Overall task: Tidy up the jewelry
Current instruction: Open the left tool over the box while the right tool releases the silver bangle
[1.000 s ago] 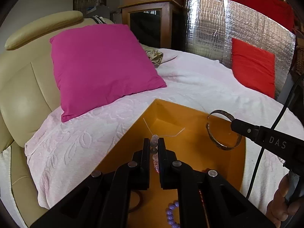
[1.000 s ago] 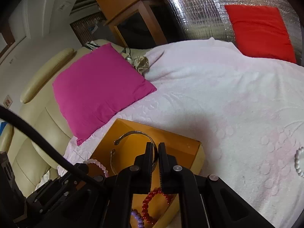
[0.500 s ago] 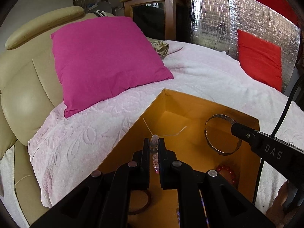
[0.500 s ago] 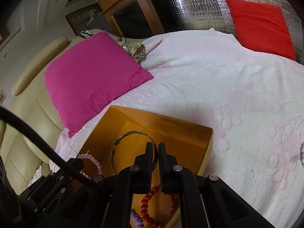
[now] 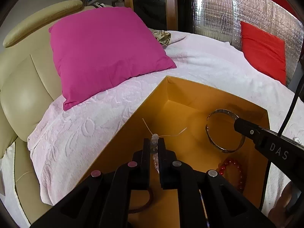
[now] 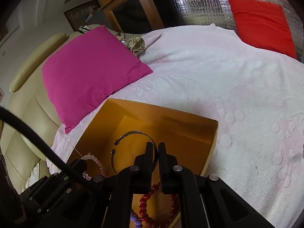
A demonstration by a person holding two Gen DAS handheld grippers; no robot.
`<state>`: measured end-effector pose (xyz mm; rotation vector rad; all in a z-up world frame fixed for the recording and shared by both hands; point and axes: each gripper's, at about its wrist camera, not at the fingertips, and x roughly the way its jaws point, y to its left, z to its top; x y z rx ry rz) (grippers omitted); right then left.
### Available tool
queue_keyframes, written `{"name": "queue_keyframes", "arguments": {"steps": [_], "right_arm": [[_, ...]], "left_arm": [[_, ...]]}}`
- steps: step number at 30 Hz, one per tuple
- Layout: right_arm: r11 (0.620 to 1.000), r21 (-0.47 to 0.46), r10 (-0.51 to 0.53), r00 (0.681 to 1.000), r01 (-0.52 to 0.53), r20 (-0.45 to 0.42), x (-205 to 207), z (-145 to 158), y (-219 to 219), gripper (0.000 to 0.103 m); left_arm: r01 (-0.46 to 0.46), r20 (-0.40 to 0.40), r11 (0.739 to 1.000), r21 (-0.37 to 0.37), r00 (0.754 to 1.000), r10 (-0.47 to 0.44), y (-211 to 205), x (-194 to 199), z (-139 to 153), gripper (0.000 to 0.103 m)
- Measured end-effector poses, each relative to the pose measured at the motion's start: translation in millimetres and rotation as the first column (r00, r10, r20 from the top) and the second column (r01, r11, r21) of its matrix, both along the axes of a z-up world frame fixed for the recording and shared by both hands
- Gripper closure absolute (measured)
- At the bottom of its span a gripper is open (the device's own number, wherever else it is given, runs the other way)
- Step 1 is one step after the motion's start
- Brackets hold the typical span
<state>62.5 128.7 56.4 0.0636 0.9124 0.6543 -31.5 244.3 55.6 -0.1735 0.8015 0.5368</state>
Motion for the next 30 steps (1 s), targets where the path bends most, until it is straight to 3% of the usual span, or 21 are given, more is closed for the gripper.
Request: {"name": "queue_keyframes", "arguments": {"steps": [21, 25, 27, 29, 30], "right_arm": [[1.000, 0.022, 0.006, 1.000, -0.006, 0.018, -1.0, -4.2, 6.0, 0.096], [0.999, 0.032, 0.005, 1.000, -0.006, 0.021, -0.9, -4.1, 6.1, 0.092], [0.999, 0.033, 0.004, 1.000, -0.004, 0.022, -1.1, -4.6, 6.4, 0.092], [0.999, 0.037, 0.000, 1.000, -0.001, 0.017, 0.3, -4.5, 5.4, 0.092], [0.999, 0.043, -0.003, 1.000, 0.002, 0.013, 1.1, -4.4, 4.5, 0.092]], "left_arm": [[-0.010, -0.043, 1.000, -0.008, 0.999, 0.010, 3.3, 4.7, -8.0, 0.095], [-0.021, -0.048, 1.000, -0.006, 0.999, 0.021, 4.3, 3.9, -8.0, 0.095], [-0.026, -0.054, 1.000, -0.010, 0.998, 0.026, 5.1, 3.6, -8.7, 0.091], [-0.030, -0.060, 0.999, -0.013, 0.998, 0.029, 5.6, 3.7, -9.6, 0.070], [-0.032, -0.061, 0.999, -0.008, 0.998, 0.031, 5.7, 3.6, -9.6, 0.064]]}}
